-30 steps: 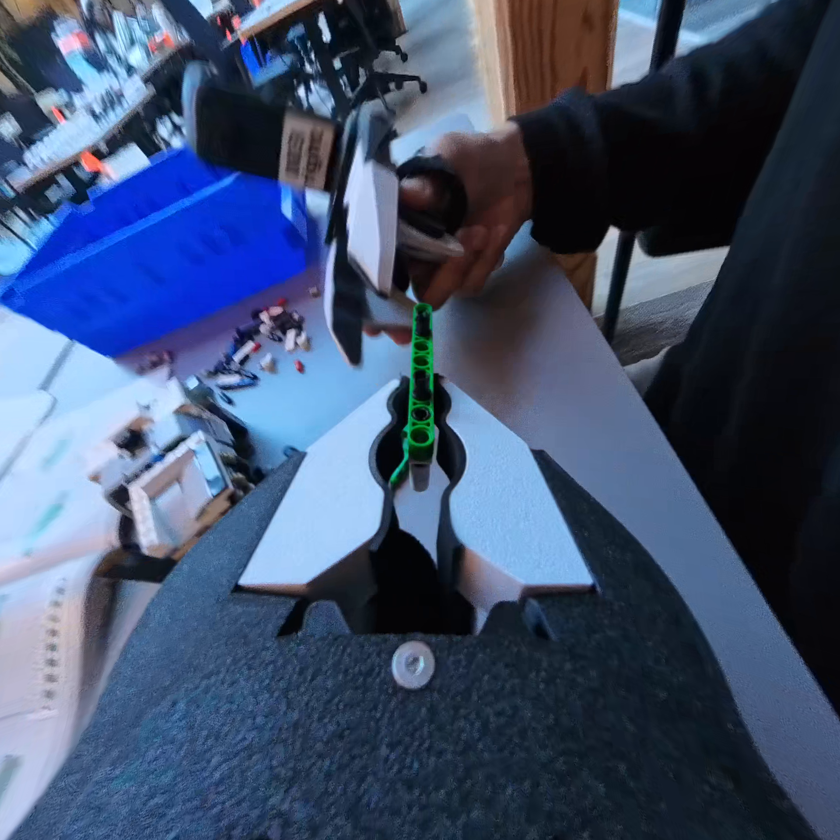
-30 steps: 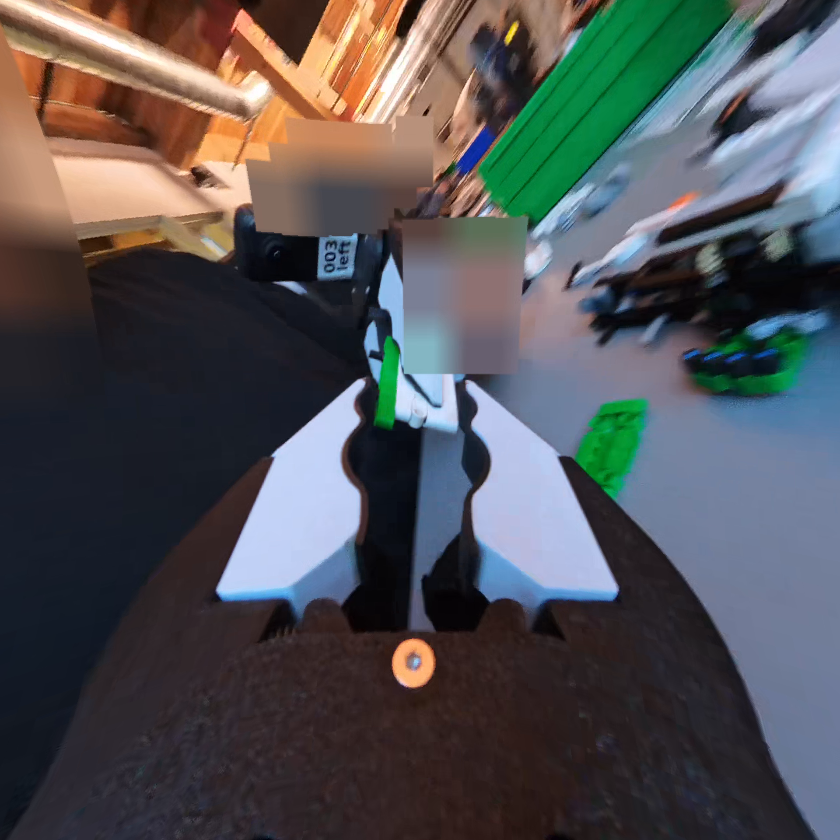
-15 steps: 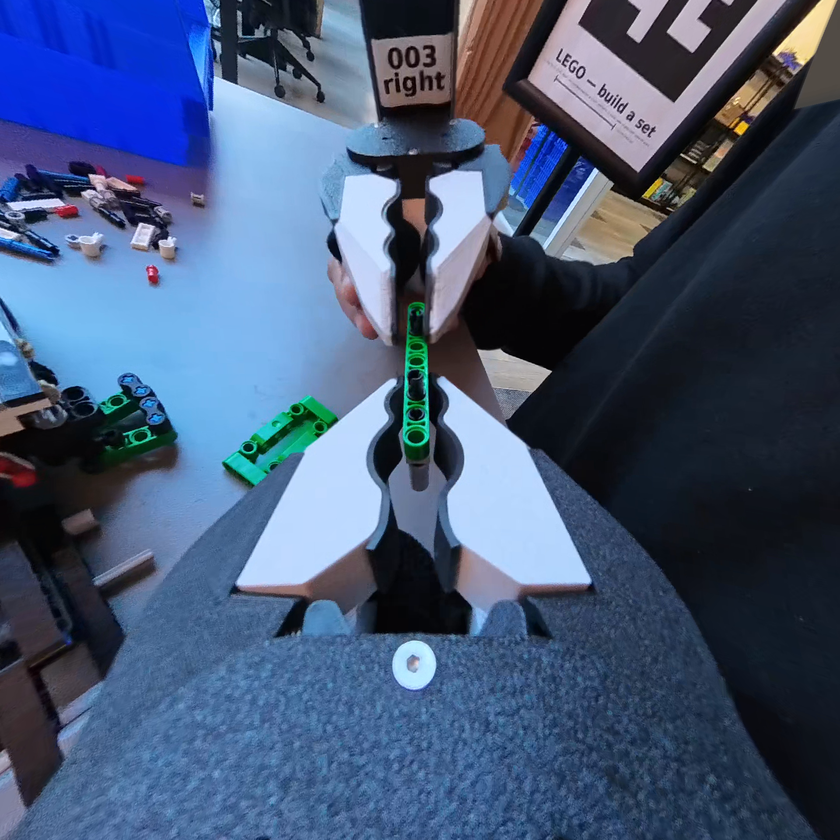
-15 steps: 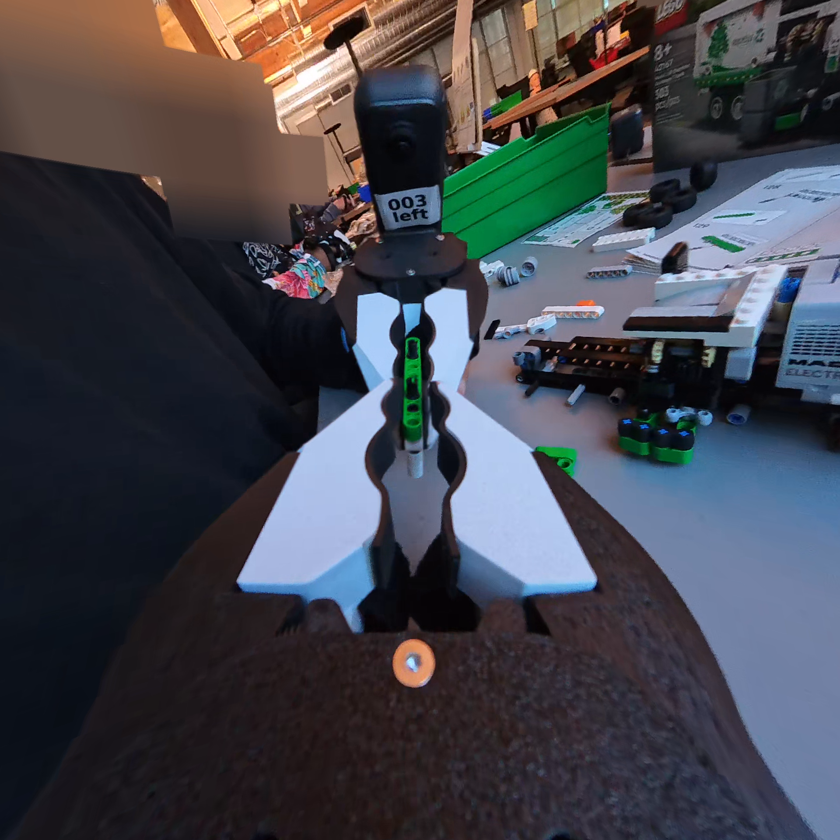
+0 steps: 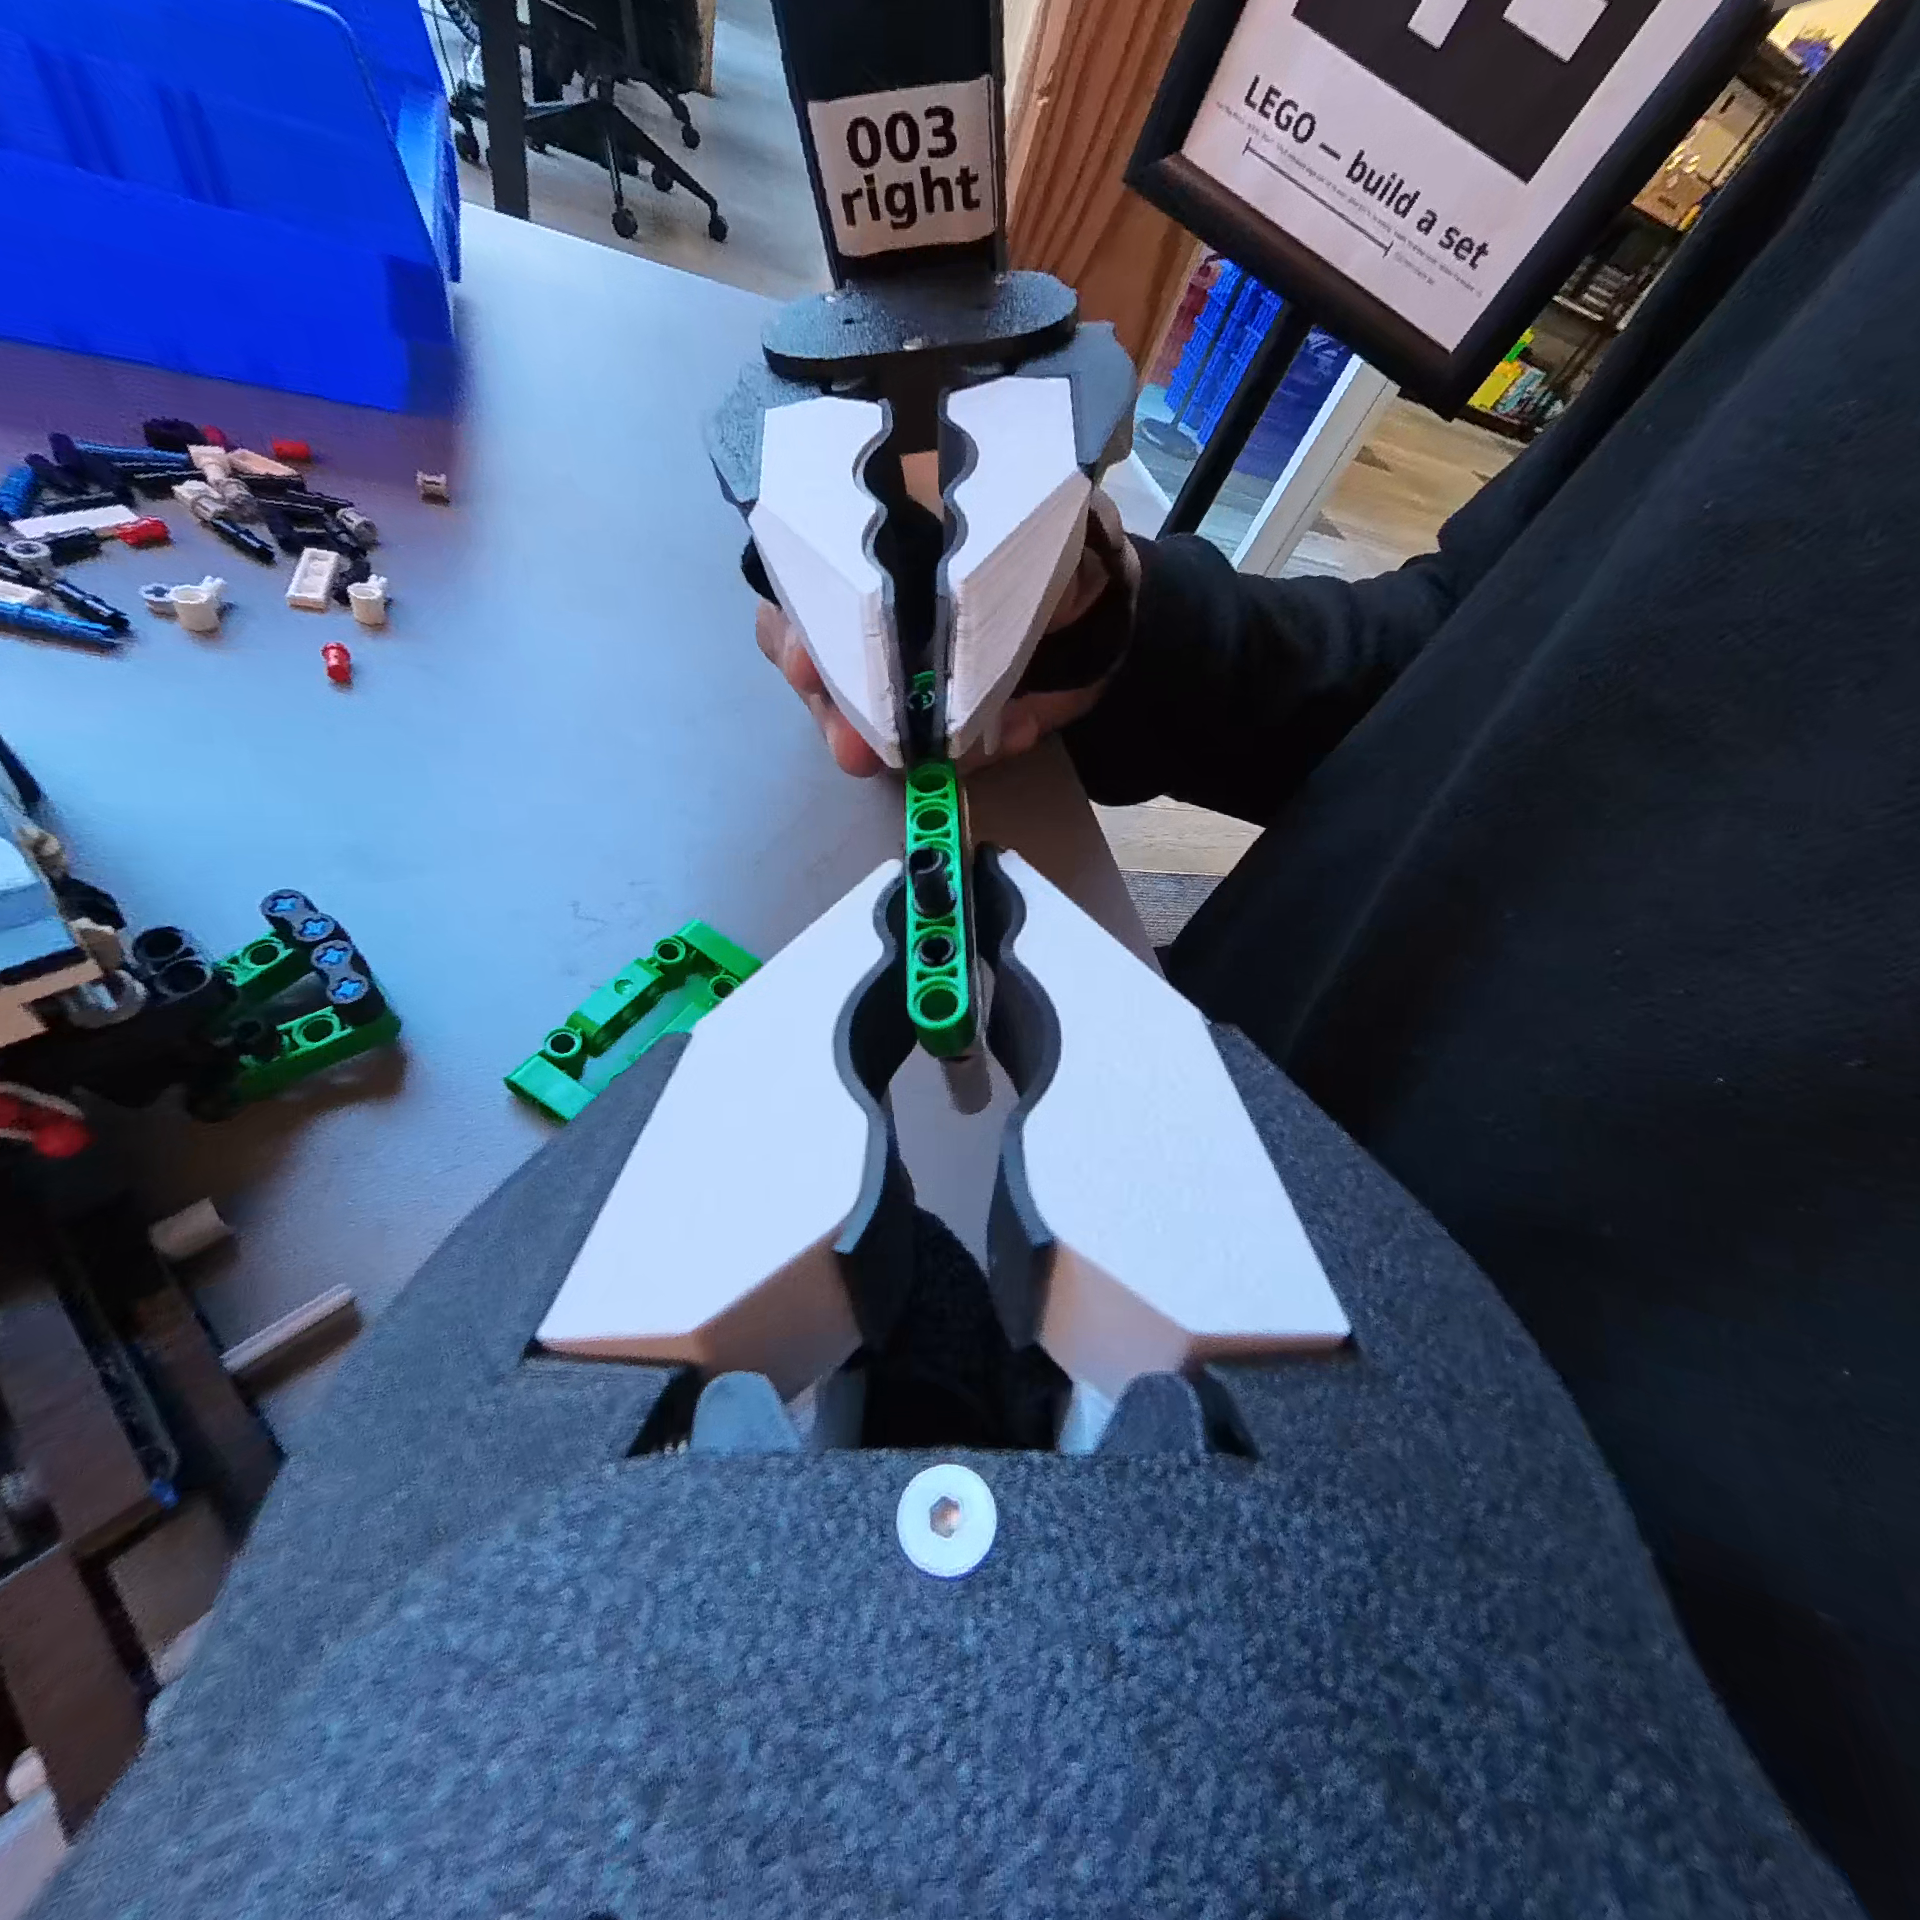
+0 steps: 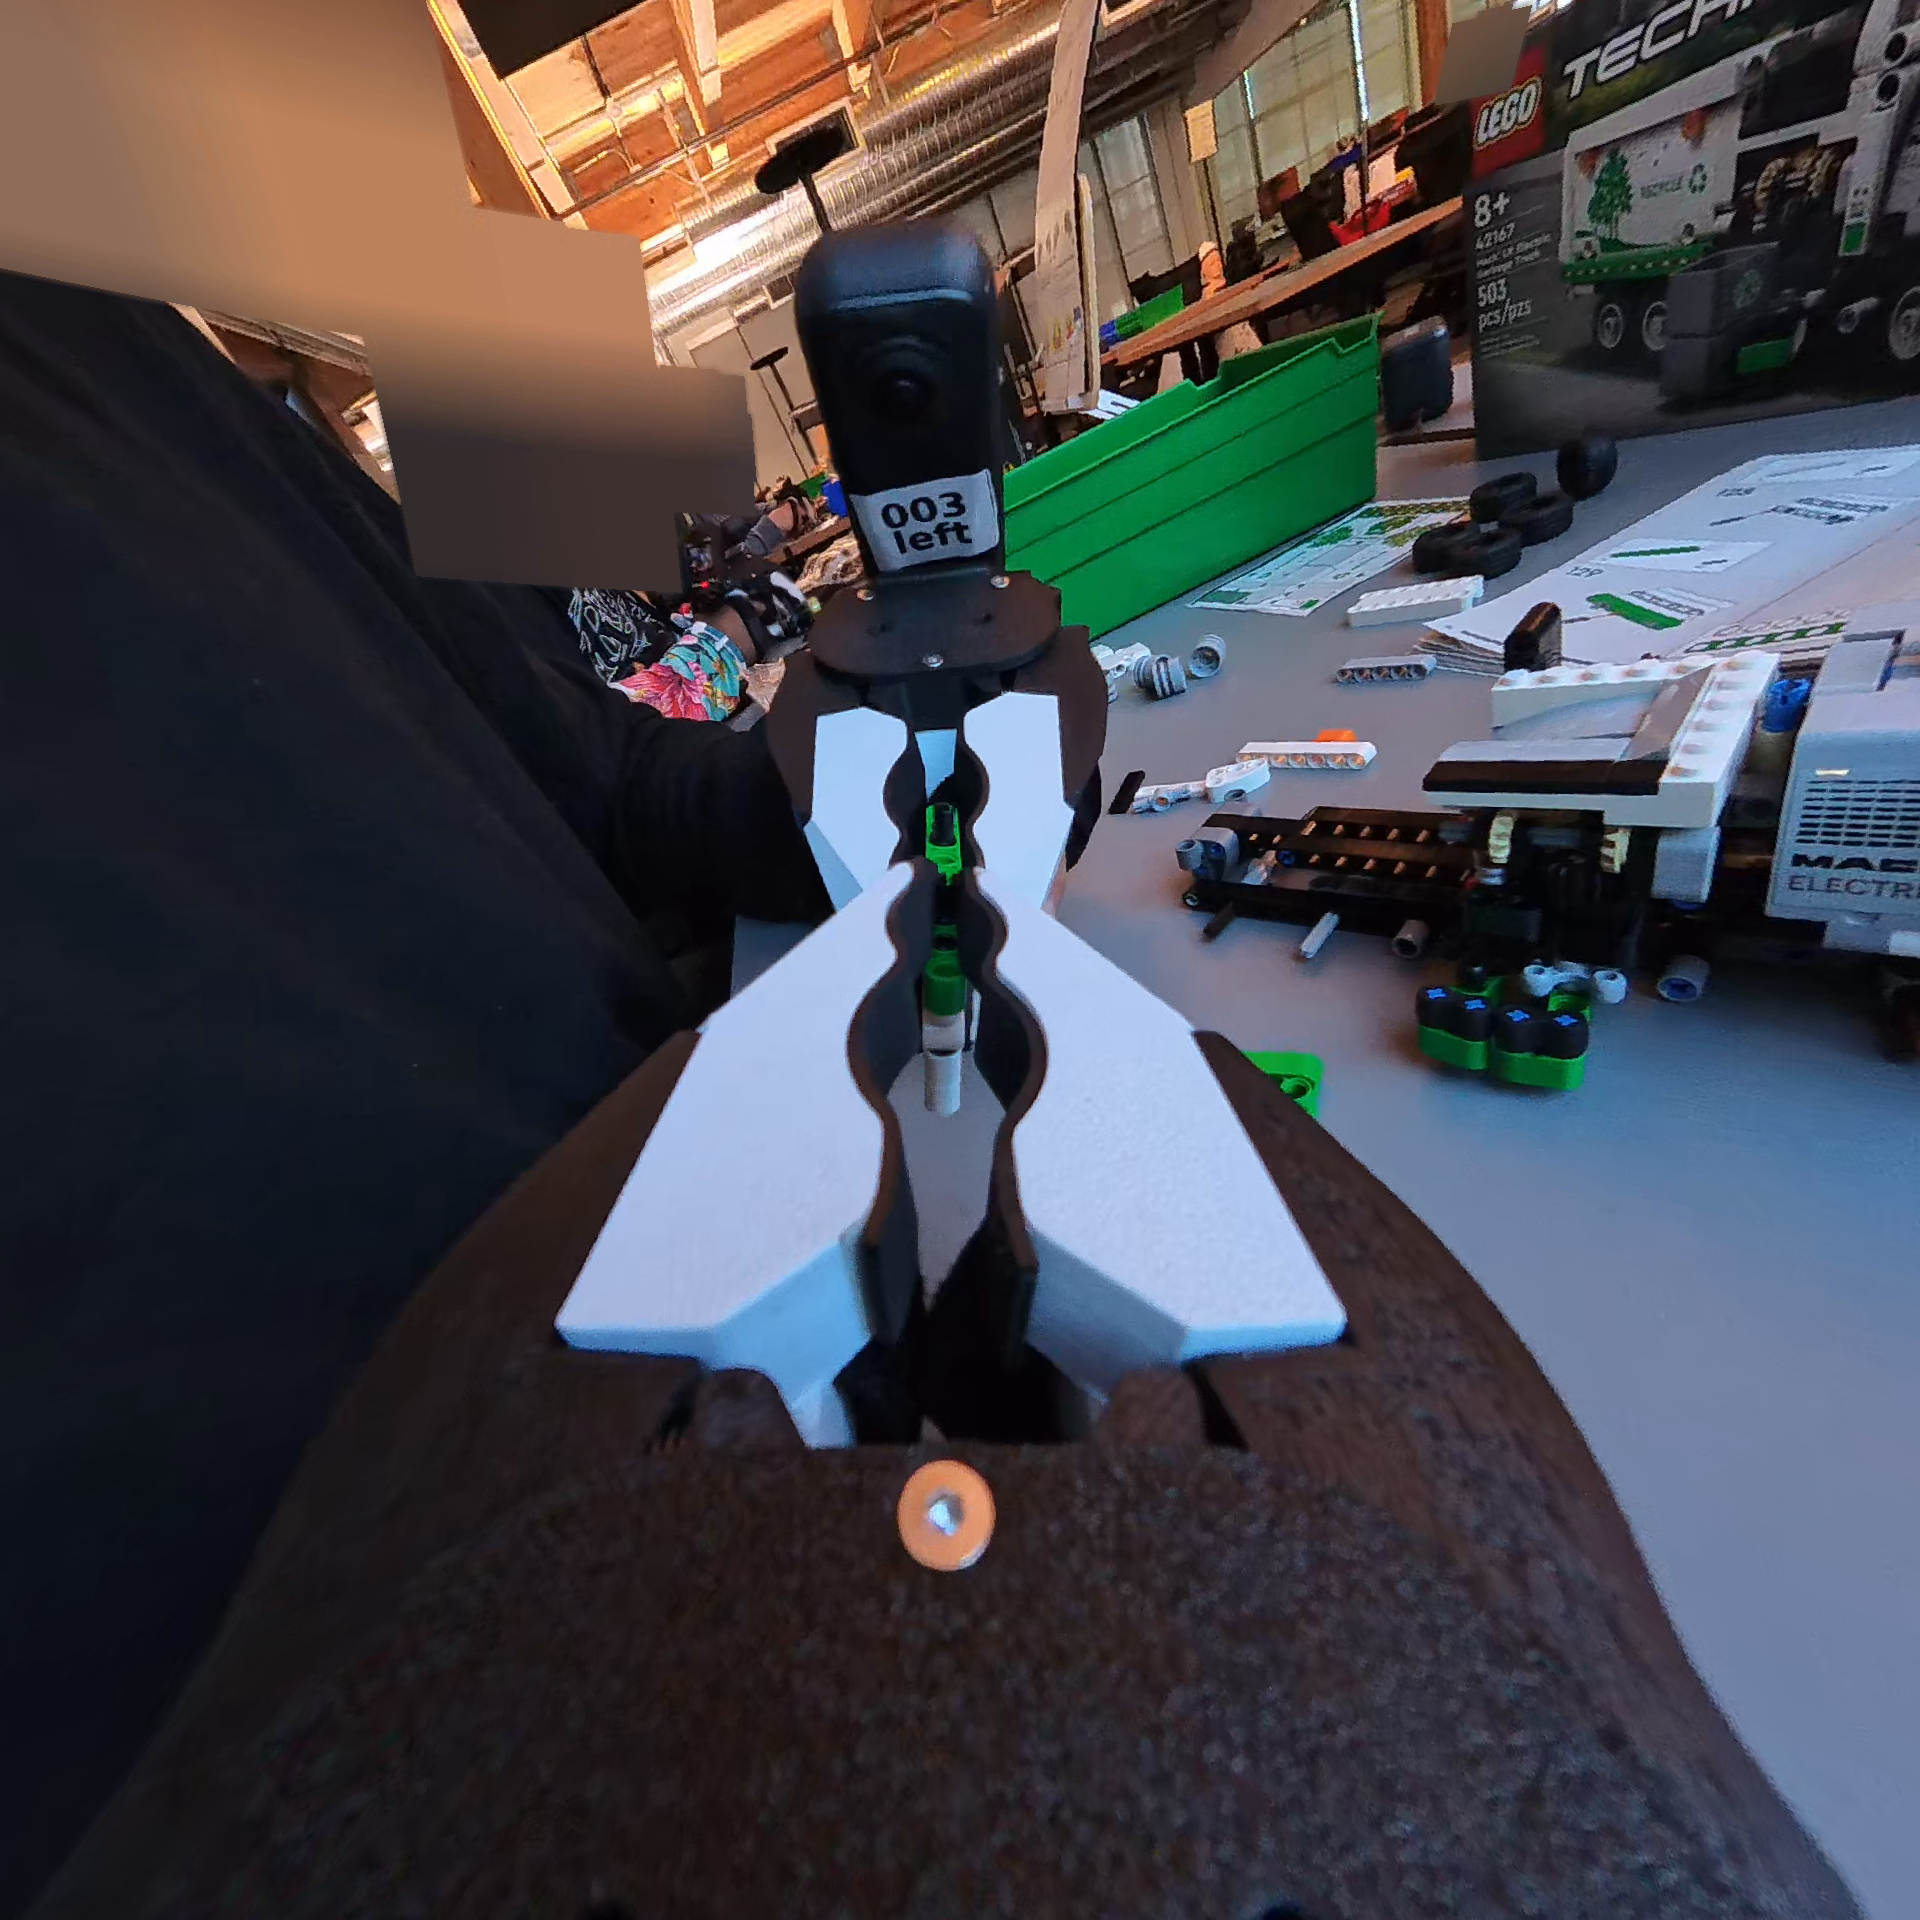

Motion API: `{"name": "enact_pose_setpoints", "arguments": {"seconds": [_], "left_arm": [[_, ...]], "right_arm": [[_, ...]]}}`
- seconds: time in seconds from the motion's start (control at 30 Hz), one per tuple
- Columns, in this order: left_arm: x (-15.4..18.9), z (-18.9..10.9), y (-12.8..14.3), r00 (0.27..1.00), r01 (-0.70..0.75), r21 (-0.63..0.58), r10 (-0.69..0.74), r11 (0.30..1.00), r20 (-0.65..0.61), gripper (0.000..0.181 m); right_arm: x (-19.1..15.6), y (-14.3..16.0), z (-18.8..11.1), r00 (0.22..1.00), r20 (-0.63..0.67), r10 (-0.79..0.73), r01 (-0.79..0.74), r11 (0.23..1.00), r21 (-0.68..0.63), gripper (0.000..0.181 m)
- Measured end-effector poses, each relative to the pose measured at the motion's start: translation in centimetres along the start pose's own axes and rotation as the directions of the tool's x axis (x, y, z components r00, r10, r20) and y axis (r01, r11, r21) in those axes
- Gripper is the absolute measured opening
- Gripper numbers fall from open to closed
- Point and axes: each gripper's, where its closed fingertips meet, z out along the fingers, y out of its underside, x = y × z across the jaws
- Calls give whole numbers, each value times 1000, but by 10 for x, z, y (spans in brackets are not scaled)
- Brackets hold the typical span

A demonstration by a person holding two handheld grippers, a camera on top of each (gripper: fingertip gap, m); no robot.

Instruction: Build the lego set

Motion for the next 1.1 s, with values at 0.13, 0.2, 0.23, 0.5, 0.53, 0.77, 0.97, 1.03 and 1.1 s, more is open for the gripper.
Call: {"name": "enact_pose_setpoints", "arguments": {"seconds": [0.13,0.2,0.23,0.5,0.53,0.77,0.97,1.03,1.1], "left_arm": [[1,0,-2,1000,0,8,0,1000,-5,7],[0,5,18,1000,-11,-105,11,994,-5,6],[4,10,30,999,-37,-182,36,983,-11,6],[9,10,18,999,-21,-102,18,995,-26,7],[8,8,15,999,2,-82,-4,997,-32,7],[-3,1,5,996,88,-12,-89,996,-22,7],[-23,-17,-10,987,-62,79,49,995,153,7],[-27,-22,-7,975,-122,54,110,991,191,7],[-25,-23,-7,979,-123,57,112,991,173,7]], "right_arm": [[-2,-2,-1,1000,15,14,-14,1000,18,2],[0,-14,-6,1000,0,10,-10,995,94,2],[3,-34,-22,997,35,68,-74,972,225,2],[15,-21,-16,994,-35,107,-100,983,153,3],[15,-20,-13,993,-48,111,-103,984,144,2],[6,-22,6,994,-52,99,-86,975,204,2],[-2,-30,5,991,-121,-53,80,969,233,2],[-5,-34,5,980,-161,-117,153,959,238,3],[-4,-36,7,958,-216,-189,237,945,224,3]]}}
